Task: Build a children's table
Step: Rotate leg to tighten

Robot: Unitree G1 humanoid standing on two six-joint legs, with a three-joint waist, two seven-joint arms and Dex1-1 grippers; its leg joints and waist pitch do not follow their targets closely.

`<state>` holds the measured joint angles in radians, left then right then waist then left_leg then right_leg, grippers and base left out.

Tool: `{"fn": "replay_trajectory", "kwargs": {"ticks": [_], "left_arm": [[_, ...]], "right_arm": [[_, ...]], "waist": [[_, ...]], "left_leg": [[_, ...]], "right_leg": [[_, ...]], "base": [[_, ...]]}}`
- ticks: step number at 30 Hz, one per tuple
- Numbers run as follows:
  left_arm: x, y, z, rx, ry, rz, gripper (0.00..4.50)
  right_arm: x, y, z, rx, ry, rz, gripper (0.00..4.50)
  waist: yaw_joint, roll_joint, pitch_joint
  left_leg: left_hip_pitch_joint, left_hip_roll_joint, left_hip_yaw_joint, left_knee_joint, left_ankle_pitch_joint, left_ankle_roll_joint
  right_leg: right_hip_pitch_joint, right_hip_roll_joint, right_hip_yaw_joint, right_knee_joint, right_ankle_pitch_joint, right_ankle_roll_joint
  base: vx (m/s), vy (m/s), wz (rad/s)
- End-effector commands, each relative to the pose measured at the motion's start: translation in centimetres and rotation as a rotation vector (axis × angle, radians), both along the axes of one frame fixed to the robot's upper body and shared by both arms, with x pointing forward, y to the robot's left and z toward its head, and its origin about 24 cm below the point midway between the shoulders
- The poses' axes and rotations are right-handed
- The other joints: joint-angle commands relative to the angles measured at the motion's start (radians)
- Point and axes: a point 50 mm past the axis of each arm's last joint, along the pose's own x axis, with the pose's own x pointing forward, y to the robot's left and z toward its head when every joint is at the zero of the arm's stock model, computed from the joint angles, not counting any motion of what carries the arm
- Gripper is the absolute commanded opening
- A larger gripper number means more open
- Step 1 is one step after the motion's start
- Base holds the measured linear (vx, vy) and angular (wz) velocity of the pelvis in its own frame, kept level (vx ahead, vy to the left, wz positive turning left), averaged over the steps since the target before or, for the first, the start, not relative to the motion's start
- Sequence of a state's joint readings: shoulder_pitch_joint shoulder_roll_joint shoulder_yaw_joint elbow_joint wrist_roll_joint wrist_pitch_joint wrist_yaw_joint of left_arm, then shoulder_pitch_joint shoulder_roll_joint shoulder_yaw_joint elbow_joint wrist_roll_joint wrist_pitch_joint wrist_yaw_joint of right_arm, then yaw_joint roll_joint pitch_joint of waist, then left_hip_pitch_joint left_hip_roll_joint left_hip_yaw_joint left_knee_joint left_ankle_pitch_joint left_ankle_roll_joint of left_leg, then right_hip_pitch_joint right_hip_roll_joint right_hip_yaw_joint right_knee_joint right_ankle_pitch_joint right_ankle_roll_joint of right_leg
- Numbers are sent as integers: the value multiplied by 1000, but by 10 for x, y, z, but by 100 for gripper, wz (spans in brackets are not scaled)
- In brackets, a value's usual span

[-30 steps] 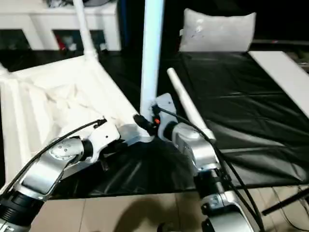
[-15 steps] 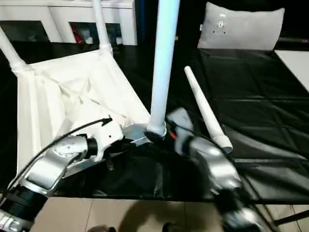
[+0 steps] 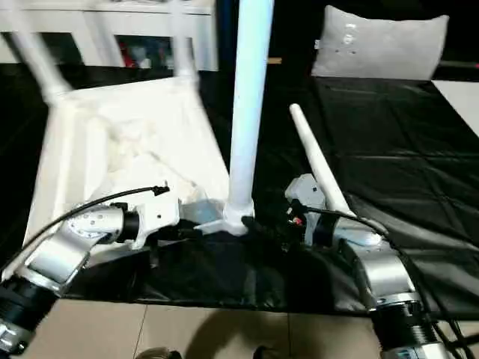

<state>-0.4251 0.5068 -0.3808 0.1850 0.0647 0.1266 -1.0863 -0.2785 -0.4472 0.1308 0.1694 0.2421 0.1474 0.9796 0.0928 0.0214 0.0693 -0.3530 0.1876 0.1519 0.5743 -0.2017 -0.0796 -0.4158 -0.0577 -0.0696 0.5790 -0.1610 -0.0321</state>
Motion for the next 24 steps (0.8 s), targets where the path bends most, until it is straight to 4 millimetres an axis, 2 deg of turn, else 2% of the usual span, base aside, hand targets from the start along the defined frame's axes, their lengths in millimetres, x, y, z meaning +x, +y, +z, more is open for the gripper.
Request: {"fn": "replay_trajectory", "kwargs": {"ticks": [1,8,10,13,15,16,24], "left_arm": [[-6,-8,-2,49,6,-127,0],[-6,-10,-1,58,10,-175,0],[-7,-11,-1,58,10,-180,0],[-7,-11,-1,57,11,-186,0],[-7,-11,-1,58,12,-188,0],[-7,-10,-1,59,14,-189,0],[-8,-8,-1,64,27,-189,0]], "right_arm": [[-1,5,4,-21,-16,56,447],[6,12,-1,-51,-9,75,447],[7,13,-2,-41,4,82,419],[8,15,-3,-28,21,94,406],[8,16,-3,-25,29,103,377],[8,17,-4,-26,31,107,370],[7,17,-8,-9,60,121,303]], "waist": [[-2,3,-71],[-4,2,-68],[-4,1,-69],[-3,-2,-71],[-3,-2,-70],[-3,-5,-71],[-3,-2,-71]], "left_leg": [[-2,35,3,-53,-84,92],[-1,36,3,-56,-119,65],[-1,36,3,-55,-124,63],[-3,34,3,-53,-108,68],[-3,34,3,-52,-103,70],[-3,34,3,-52,-103,69],[-3,35,3,-50,-109,68]], "right_leg": [[70,-73,47,-46,-119,-225],[70,-75,48,-49,-181,-217],[70,-75,49,-50,-188,-213],[72,-75,48,-46,-167,-213],[72,-75,48,-46,-167,-215],[73,-76,48,-45,-176,-212],[70,-75,48,-45,-195,-208]], "base": [[0,0,0],[0,0,0],[0,0,0],[0,0,0],[0,0,0],[0,0,0],[0,0,0]]}}
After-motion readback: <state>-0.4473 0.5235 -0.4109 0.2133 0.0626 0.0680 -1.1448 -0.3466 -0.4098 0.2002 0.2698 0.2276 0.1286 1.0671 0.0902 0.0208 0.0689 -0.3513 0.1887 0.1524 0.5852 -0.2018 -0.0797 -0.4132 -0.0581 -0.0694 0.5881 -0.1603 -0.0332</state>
